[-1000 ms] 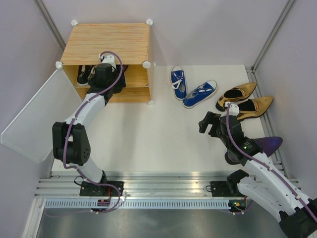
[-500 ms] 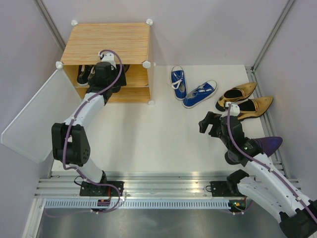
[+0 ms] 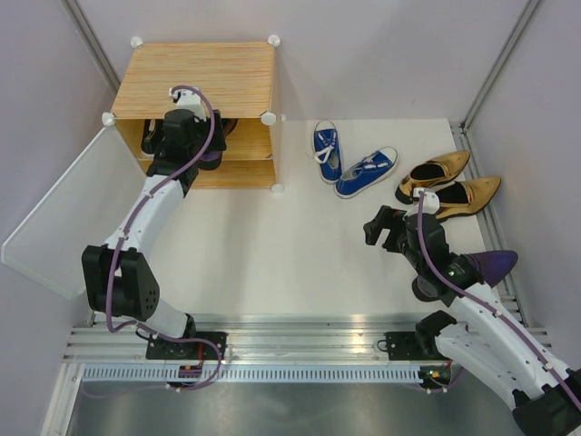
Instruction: Place and organize the shoes in the shoe cabinet
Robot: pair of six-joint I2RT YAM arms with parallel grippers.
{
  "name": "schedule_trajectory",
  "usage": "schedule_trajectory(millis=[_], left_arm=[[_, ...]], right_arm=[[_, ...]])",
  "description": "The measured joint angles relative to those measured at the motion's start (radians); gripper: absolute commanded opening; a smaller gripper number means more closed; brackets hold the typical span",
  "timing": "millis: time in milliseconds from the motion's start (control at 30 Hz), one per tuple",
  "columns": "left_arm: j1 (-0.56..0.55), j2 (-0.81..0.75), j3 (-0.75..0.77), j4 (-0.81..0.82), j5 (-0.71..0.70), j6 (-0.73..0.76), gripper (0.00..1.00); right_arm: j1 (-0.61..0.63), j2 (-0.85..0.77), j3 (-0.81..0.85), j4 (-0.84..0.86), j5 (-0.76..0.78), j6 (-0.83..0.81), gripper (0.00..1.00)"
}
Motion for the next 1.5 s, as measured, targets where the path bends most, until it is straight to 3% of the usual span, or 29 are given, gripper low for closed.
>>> schedule_trajectory(millis=[267, 467, 633, 867, 1067, 1300, 1500], left_arm=[[0.0, 0.0, -0.009, -0.013, 0.021, -0.011, 0.96], [0.0, 0.001, -0.034, -0.032, 0.024, -0.011, 0.98], [0.0, 0.005, -0.055, -0.033, 0.018, -0.011, 0.92], [0.006, 0.047, -0.057, -0.028, 0.0, -0.01, 0.7], [0.006, 0.048, -0.057, -0.021, -0.003, -0.006, 0.58], [0.037, 0.046, -0.057, -0.018, 0.055, -0.013, 0.49], [0.086, 0.046, -0.057, -0.021, 0.164, -0.049, 0.48]], right_arm=[[0.0, 0.0, 0.0, 0.001, -0.003, 0.0, 0.98], [0.0, 0.0, 0.0, 0.001, -0.007, -0.002, 0.98], [0.0, 0.0, -0.002, 0.002, -0.01, -0.003, 0.98], [0.0, -0.001, -0.003, 0.002, -0.011, -0.003, 0.98], [0.0, -0.001, -0.004, 0.002, -0.011, -0.003, 0.98], [0.0, -0.001, -0.004, 0.002, -0.012, -0.003, 0.98], [0.0, -0.001, -0.004, 0.002, -0.013, -0.003, 0.98]])
